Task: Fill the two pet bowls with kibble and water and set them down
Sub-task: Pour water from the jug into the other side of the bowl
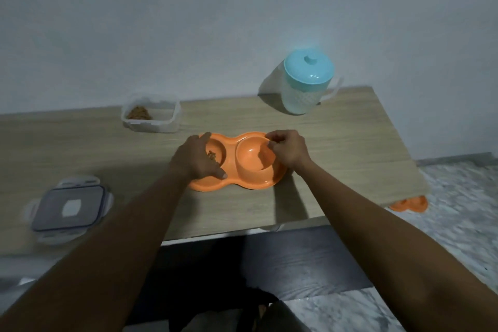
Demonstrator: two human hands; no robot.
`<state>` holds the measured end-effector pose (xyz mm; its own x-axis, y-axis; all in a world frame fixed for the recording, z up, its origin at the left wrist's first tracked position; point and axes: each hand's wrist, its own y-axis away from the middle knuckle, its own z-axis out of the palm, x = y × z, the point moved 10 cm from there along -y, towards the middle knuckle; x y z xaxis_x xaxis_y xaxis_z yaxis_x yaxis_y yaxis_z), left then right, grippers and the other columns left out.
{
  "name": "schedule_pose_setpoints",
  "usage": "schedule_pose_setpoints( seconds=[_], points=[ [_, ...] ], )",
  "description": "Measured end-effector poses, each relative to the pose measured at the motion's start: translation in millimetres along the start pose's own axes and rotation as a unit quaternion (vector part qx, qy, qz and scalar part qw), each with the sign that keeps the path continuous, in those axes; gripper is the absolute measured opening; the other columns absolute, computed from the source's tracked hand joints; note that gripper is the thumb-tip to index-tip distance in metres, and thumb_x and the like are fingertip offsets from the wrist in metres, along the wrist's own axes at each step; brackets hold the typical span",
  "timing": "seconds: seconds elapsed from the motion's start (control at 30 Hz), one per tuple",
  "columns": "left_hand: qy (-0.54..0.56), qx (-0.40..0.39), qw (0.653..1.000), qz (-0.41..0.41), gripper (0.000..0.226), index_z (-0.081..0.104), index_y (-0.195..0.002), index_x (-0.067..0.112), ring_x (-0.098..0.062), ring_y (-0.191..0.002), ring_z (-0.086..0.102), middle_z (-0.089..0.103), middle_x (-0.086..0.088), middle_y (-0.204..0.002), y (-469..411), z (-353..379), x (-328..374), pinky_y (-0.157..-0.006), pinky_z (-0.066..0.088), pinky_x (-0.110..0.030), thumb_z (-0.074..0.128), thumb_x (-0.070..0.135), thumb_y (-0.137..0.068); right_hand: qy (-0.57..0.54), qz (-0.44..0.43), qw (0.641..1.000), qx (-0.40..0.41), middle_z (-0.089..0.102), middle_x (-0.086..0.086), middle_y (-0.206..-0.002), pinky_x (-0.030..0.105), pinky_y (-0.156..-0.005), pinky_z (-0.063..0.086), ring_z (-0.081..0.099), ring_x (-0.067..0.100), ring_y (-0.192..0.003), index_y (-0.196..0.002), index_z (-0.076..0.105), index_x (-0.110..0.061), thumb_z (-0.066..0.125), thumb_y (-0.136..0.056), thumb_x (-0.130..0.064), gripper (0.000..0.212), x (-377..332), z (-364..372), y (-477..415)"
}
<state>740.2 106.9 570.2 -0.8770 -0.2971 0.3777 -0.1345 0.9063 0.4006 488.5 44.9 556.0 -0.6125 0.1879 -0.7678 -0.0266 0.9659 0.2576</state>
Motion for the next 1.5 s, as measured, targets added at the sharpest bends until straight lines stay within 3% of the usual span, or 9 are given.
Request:
schedule_pose_setpoints(
  seconds=[0.4,0.5,0.6,0.73,0.9,1.03,1.17,1.3,1.5],
  points=[
    [0.04,0.047,0.998,0.005,0.131,0.029,-0.152,0.03,-0.025,-0.138,0.041,0.038,-0.001,-0.152,-6.2,18.9,65.6,-0.102,0.045,-0.047,0.088,0.059,-0.039,-0.026,0.024,0.997,0.067,0.077,0.001,-0.112,0.038,-0.1,0.052,0.066,0.02,-0.111,-0.106,0.08,-0.021,0.068,-0.092,-0.018,0.018,22.5,-64.4,-21.3],
    [0.042,0.036,0.998,0.004,0.13,0.034,-0.15,0.029,-0.027,-0.131,0.048,0.045,-0.002,-0.146,-12.6,20.5,79.4,-0.094,0.049,-0.045,0.089,0.057,-0.035,-0.08,0.024,0.976,0.2,0.074,0.002,-0.113,0.031,-0.092,0.049,0.066,0.02,-0.109,-0.106,0.076,-0.018,0.065,-0.094,-0.029,0.02,19.1,-109.1,-18.0],
    [0.043,0.028,0.999,0.001,0.125,0.04,-0.147,0.026,-0.028,-0.118,0.059,0.058,-0.003,-0.133,-16.0,19.7,85.3,-0.079,0.046,-0.034,0.093,0.048,-0.036,-0.15,0.028,0.933,0.326,0.058,0.004,-0.13,0.032,-0.094,0.048,0.059,0.017,-0.113,-0.121,0.063,-0.021,0.059,-0.096,-0.04,0.031,9.8,-150.6,-20.4],
    [0.058,0.025,0.998,-0.004,0.129,0.034,-0.152,0.02,-0.026,-0.12,0.059,0.062,-0.002,-0.131,-17.0,22.6,85.9,-0.081,0.041,-0.031,0.095,0.042,-0.04,-0.197,0.055,0.948,0.245,0.049,0.006,-0.149,0.039,-0.104,0.046,0.052,0.023,-0.13,-0.142,0.05,-0.021,0.049,-0.097,-0.058,0.059,-2.8,-159.1,-65.4],
    [0.063,0.018,0.998,-0.017,0.131,0.029,-0.154,0.018,-0.025,-0.13,0.051,0.052,-0.004,-0.145,-18.1,23.9,86.0,-0.095,0.042,-0.033,0.096,0.04,-0.044,-0.182,0.052,0.968,0.163,0.065,0.001,-0.101,0.037,-0.08,0.048,0.061,0.019,-0.091,-0.108,0.064,-0.009,0.061,-0.084,-0.068,0.063,-4.8,-156.1,-84.4],
    [0.065,0.017,0.998,-0.017,0.132,0.028,-0.155,0.017,-0.026,-0.134,0.047,0.046,-0.005,-0.15,-19.2,25.1,87.0,-0.1,0.041,-0.034,0.096,0.039,-0.044,-0.286,0.071,0.947,0.127,0.067,0.002,-0.105,0.035,-0.081,0.048,0.059,0.019,-0.093,-0.094,0.068,-0.017,0.075,-0.078,-0.058,0.045,3.0,-143.4,-84.4],
    [0.063,0.013,0.998,-0.014,0.132,0.028,-0.155,0.016,-0.027,-0.137,0.044,0.042,-0.005,-0.152,-19.0,26.7,86.2,-0.103,0.04,-0.037,0.096,0.038,-0.044,-0.354,0.079,0.92,0.146,0.07,0.005,-0.111,0.032,-0.082,0.049,0.062,0.02,-0.1,-0.087,0.066,-0.022,0.082,-0.076,-0.049,0.033,4.5,-137.6,-76.9],
    [0.067,0.018,0.997,-0.016,0.132,0.027,-0.154,0.017,-0.026,-0.138,0.041,0.039,-0.004,-0.153,-19.3,28.0,84.3,-0.104,0.04,-0.038,0.096,0.037,-0.043,-0.365,0.095,0.912,0.162,0.061,-0.002,-0.082,0.027,-0.067,0.042,0.052,0.013,-0.074,-0.08,0.066,-0.015,0.083,-0.078,-0.043,0.033,7.3,-145.8,-62.8],
    [0.069,0.023,0.997,-0.024,0.132,0.027,-0.154,0.02,-0.026,-0.137,0.043,0.04,-0.004,-0.152,-16.7,26.8,85.9,-0.102,0.043,-0.038,0.097,0.035,-0.044,-0.362,0.062,0.914,0.172,0.058,0.001,-0.081,0.026,-0.063,0.037,0.044,0.011,-0.068,-0.105,0.072,0.002,0.08,-0.079,-0.044,0.054,-2.9,-164.5,-30.1]
  ],
)
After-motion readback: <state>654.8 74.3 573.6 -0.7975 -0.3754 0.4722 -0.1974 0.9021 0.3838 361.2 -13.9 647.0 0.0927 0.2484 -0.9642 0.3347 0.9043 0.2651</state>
